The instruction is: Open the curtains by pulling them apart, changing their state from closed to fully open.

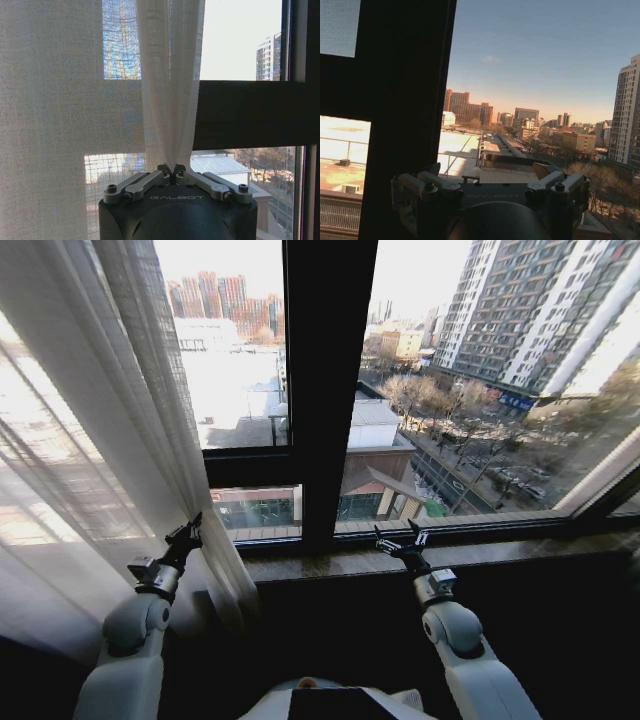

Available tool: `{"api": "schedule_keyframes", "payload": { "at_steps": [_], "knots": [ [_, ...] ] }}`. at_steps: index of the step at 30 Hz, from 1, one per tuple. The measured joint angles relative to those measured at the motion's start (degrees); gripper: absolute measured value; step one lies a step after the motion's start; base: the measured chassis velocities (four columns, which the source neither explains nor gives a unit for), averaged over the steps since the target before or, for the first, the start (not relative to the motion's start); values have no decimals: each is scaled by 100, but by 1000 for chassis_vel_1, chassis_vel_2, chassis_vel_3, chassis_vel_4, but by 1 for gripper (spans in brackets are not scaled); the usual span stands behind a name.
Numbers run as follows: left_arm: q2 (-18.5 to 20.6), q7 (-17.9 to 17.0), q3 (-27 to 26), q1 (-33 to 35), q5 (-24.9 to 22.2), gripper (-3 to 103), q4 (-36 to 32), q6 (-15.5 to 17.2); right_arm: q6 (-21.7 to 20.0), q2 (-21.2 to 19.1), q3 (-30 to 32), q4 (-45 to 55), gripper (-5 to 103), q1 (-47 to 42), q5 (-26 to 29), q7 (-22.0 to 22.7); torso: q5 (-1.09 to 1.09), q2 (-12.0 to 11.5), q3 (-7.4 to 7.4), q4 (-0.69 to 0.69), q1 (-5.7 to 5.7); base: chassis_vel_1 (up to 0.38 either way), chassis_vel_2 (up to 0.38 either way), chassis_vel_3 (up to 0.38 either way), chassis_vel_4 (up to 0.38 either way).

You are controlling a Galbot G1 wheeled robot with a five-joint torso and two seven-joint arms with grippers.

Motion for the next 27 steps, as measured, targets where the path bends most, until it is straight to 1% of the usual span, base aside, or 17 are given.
{"api": "schedule_keyframes", "payload": {
  "at_steps": [3, 4, 6, 7, 9, 10, 13, 17, 19, 22, 23, 26, 27],
  "knots": [
    [-122, -279, -62, 114, 0, 0, -168, -32, -166, 22, -49, 87, 100, 37, 121, 215, 0, 0, 0, 1, 0, 0, 0, 0, 0],
    [-122, -279, -62, 114, 0, 0, -168, -32, -166, 22, -49, 87, 100, 37, 121, 215, 0, 0, 0, 1, 0, 0, 0, 0, 0],
    [-218, -481, -127, 217, -18, 0, -378, -16, -345, 23, -77, 199, 100, 58, 262, 314, 0, 0, 0, 1, 0, 0, 0, 0, 0],
    [-245, -513, -146, 250, -28, 0, -452, 1, -397, 20, -80, 233, 100, 64, 281, 320, 0, 0, 0, 1, 0, 0, 0, 0, 0],
    [-295, -601, -200, 358, -101, 0, -733, 126, -514, 8, -86, 322, 100, 80, 308, 320, 0, 0, 0, 1, 0, 0, 0, 0, 0],
    [-295, -601, -200, 358, -101, 0, -733, 126, -514, 8, -86, 322, 100, 80, 308, 320, 0, 0, 0, 1, 0, 0, 0, 0, 0],
    [-322, -703, -235, 503, -148, 0, -1085, 378, -615, 9, -96, 426, 100, 109, 319, 313, 1, 0, 0, 0, 0, 0, 0, 0, 0],
    [-350, -813, -251, 650, -132, 0, -1227, 454, -725, 2, -94, 551, 100, 115, 331, 286, 0, 0, 0, 0, 0, 0, 0, 0, 0],
    [-359, -820, -266, 685, -123, 0, -1241, 452, -742, -4, -89, 582, 100, 116, 332, 274, 0, 0, 0, 1, 0, 0, 0, 0, 0],
    [-392, -819, -305, 772, -100, 0, -1255, 362, -795, -23, -72, 688, 100, 118, 331, 223, 0, 0, 0, 1, 0, 0, 0, 0, 0],
    [-414, -802, -324, 801, -50, 0, -1251, 274, -808, -26, -66, 736, 100, 118, 324, 195, 0, 0, 0, 1, 0, 0, 0, 0, 0],
    [-436, -590, -403, 864, -13, 0, -1235, 174, -820, -30, -60, 805, 100, 142, 315, 179, 0, 0, 0, 0, 0, 0, 0, 0, 0],
    [-436, -590, -403, 864, -13, 0, -1235, 174, -820, -30, -60, 805, 100, 142, 315, 179, 0, 0, 0, 0, 0, 0, 0, 0, 0]
  ]
}}
